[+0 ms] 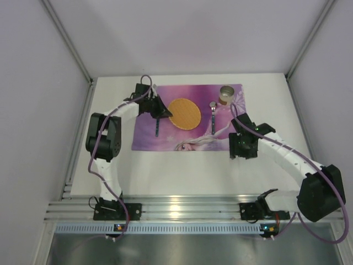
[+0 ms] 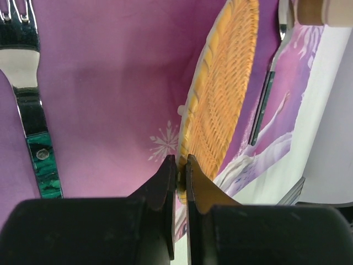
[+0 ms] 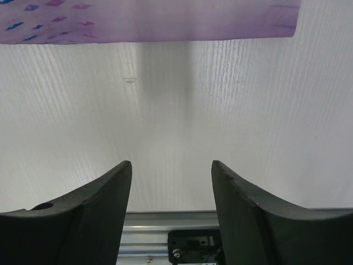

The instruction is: Set the dinner table for one person

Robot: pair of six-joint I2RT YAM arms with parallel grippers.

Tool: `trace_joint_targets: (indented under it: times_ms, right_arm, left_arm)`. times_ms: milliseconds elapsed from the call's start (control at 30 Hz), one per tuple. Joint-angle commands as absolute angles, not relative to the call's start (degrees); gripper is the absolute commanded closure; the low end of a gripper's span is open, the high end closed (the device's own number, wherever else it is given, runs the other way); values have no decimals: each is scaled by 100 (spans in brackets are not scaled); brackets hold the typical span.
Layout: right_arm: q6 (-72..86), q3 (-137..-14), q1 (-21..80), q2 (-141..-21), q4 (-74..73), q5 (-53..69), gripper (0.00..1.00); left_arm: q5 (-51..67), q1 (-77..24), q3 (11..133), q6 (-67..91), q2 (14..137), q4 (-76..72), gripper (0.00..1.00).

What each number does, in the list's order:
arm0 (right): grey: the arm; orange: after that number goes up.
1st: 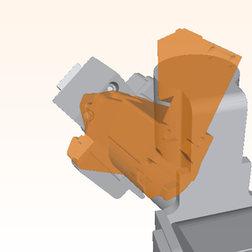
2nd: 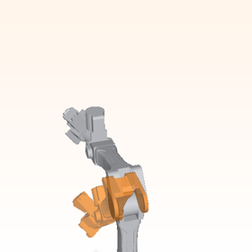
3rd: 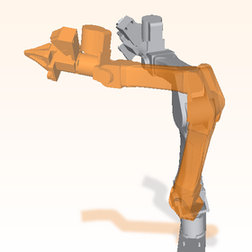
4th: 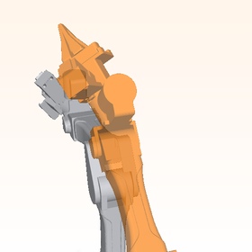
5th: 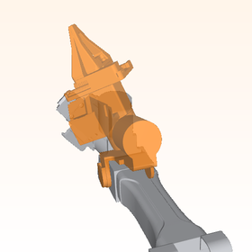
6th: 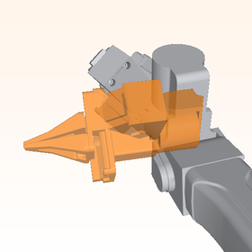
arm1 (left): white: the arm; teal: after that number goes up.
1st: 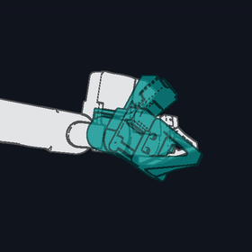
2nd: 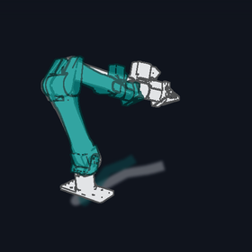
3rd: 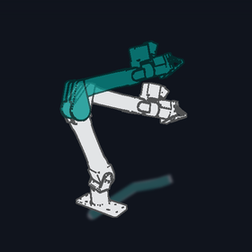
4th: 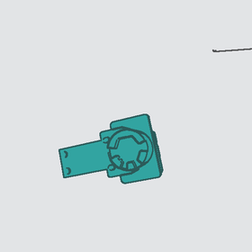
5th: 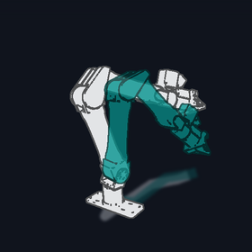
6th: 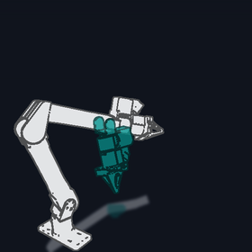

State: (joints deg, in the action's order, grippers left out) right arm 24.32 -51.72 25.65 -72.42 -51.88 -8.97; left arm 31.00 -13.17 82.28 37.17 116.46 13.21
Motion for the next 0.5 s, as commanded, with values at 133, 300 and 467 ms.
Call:
trace_joint_targets:
  times_ms: [133,300,467]
  right_arm:
    - [2540,-5212,2566,-7374,-5089,-941,40]
    - [2549,-5177,2566,-7462,-5054,-897,40]
    - [2540,-5186,2575,-7471,-5010,-879,40]
  left_arm:
    - [3146,-1345,8209,3428,11856,1450,98]
    - [3103,-1354,8157,3305,11865,1643,94]
    - [2971,-1388,8113,3068,11787,2012,68]
